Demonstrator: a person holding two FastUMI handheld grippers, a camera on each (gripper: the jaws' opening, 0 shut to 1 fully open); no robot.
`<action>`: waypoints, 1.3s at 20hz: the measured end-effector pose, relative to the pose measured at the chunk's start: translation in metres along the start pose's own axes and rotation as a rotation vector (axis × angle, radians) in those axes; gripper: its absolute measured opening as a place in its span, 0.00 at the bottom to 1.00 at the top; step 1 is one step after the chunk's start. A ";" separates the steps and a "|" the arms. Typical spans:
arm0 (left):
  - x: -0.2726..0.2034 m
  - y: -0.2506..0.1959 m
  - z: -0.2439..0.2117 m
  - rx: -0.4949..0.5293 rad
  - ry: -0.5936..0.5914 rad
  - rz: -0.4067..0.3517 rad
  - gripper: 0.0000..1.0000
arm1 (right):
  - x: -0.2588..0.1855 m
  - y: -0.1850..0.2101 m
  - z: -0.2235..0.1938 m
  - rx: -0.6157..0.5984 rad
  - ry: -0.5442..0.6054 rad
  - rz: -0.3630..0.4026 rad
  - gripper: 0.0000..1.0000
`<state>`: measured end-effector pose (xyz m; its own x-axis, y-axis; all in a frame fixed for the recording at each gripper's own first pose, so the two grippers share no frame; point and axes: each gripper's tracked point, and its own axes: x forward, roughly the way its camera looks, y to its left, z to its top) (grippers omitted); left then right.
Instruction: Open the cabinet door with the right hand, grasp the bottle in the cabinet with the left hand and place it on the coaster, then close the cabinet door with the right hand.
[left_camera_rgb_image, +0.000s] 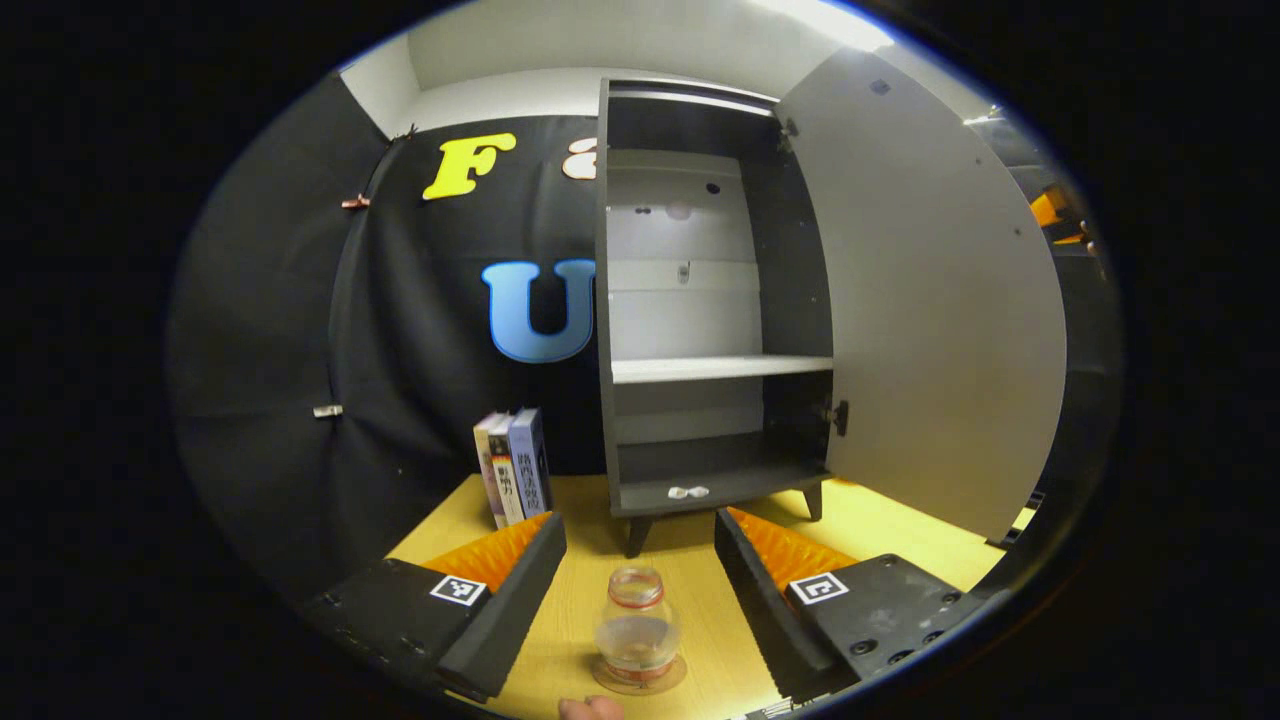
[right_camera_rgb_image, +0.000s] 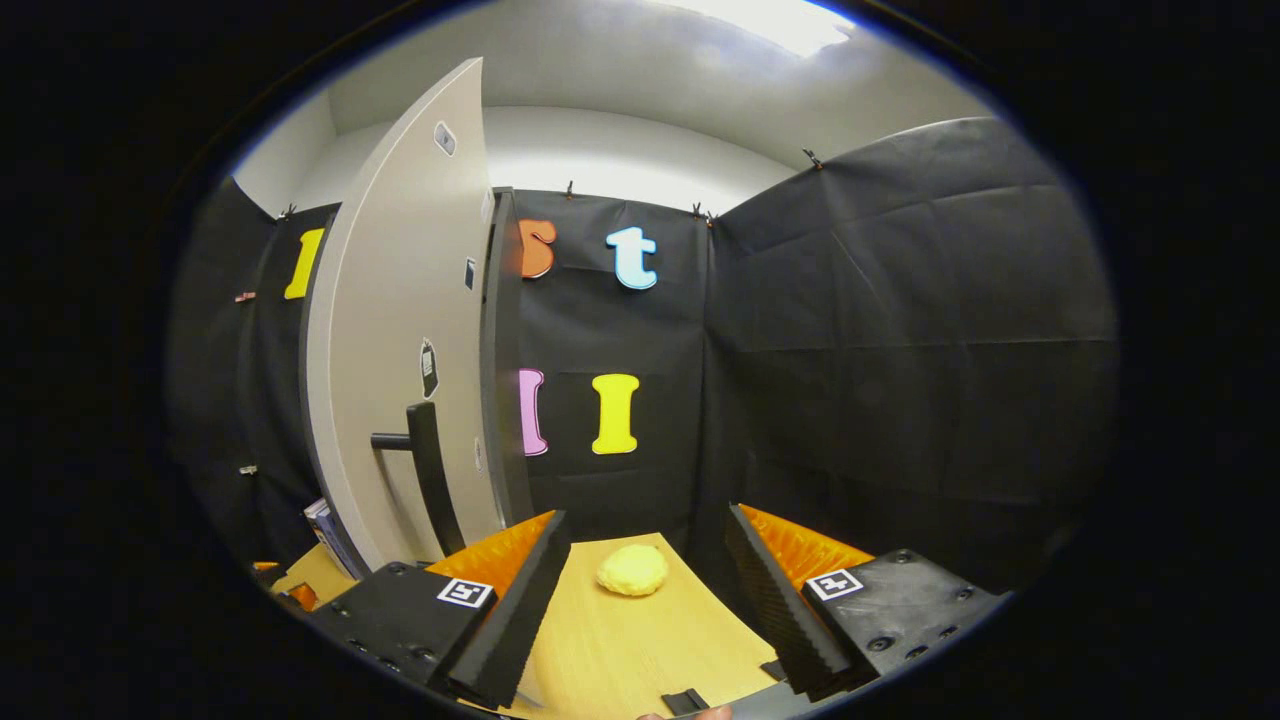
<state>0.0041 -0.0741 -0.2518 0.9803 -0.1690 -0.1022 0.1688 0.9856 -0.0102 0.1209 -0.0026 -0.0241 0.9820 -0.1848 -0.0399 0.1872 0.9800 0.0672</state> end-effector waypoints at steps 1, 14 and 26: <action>-0.003 0.000 0.017 -0.024 -0.006 0.009 0.94 | 0.001 0.001 0.001 -0.005 0.000 0.006 0.98; -0.031 0.022 0.137 -0.065 0.008 0.090 0.95 | -0.005 0.045 0.005 -0.018 -0.014 0.105 0.98; -0.028 0.038 0.130 -0.076 0.020 0.073 0.95 | -0.026 0.105 -0.001 0.036 0.031 0.164 0.96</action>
<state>-0.0037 -0.0327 -0.1199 0.9874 -0.0974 -0.1250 0.0882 0.9931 -0.0774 0.1150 0.1047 -0.0169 0.9982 -0.0197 -0.0565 0.0259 0.9935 0.1111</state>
